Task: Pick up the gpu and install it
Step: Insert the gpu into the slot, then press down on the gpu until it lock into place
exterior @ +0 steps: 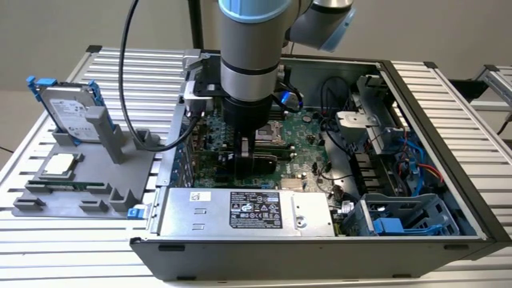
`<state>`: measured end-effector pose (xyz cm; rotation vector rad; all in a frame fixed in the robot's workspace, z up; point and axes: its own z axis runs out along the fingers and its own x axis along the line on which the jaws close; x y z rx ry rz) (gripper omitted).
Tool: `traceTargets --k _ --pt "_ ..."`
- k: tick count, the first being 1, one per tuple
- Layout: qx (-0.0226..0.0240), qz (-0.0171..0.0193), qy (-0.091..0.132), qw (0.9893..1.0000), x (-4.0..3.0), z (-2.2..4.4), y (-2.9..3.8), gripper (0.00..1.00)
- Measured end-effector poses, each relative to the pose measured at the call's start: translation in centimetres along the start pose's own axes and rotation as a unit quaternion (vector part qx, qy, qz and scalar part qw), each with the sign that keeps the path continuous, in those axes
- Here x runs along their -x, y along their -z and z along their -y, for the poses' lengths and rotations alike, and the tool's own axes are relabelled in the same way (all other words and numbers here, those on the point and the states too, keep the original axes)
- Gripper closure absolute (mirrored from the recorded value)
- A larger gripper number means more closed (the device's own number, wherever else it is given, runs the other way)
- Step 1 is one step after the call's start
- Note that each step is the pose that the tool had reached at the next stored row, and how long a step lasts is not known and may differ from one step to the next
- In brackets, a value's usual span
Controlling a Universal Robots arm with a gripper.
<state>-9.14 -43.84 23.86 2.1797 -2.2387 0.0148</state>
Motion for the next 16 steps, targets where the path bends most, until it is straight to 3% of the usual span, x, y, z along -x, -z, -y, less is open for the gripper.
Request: traceTargets --k 10,13,14,16 --pt "-0.0001 0.0003 0.000 1.0000 -0.08 -0.02 4.44 0.00" --pt "-0.0002 0.0005 0.000 1.0000 -0.08 -0.02 4.56 0.00" --pt "-0.0001 0.0003 0.000 1.0000 -0.08 -0.02 4.59 1.00" --pt "-0.0001 0.0002 0.000 1.0000 -0.08 -0.02 4.62 1.00"
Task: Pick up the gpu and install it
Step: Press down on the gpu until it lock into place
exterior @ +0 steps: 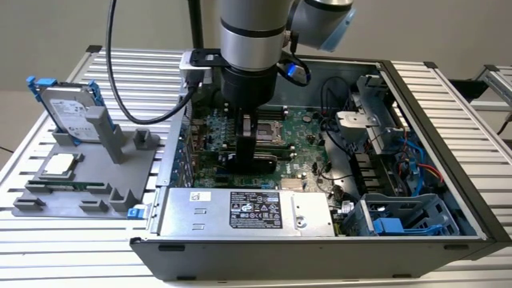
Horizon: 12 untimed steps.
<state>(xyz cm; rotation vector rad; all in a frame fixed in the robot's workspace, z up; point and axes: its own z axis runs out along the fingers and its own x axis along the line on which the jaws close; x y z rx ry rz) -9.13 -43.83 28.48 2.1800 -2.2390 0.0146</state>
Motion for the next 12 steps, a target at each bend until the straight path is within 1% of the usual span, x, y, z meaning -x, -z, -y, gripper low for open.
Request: traceTargets --k 12 --pt "0.0000 -0.0003 0.000 1.0000 0.00 -0.01 0.17 1.00"
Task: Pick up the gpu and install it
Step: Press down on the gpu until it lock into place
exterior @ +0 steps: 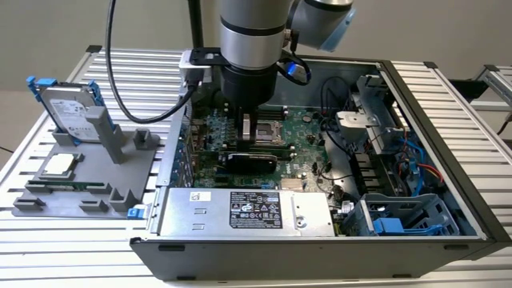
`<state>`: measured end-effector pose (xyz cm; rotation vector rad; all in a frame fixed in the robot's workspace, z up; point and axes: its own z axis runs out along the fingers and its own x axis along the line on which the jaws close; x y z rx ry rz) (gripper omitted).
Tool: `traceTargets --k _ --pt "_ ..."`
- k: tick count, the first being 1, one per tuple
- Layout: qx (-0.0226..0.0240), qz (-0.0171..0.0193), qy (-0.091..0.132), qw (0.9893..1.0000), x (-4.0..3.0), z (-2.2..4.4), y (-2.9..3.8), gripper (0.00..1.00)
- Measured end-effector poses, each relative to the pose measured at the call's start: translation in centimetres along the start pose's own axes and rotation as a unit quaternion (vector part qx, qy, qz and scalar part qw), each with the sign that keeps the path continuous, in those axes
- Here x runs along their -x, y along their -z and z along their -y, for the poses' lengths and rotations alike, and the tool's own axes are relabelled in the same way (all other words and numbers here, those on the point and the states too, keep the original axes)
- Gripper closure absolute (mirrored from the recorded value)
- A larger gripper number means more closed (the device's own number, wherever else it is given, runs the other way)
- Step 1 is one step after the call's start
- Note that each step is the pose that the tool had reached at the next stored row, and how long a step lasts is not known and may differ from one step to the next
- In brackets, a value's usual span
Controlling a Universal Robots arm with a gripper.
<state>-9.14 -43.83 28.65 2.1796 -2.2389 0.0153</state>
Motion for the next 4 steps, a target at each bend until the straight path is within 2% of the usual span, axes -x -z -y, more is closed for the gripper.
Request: traceTargets --k 4 --pt "0.0000 -0.0005 0.000 1.0000 -0.01 0.00 0.28 1.00"
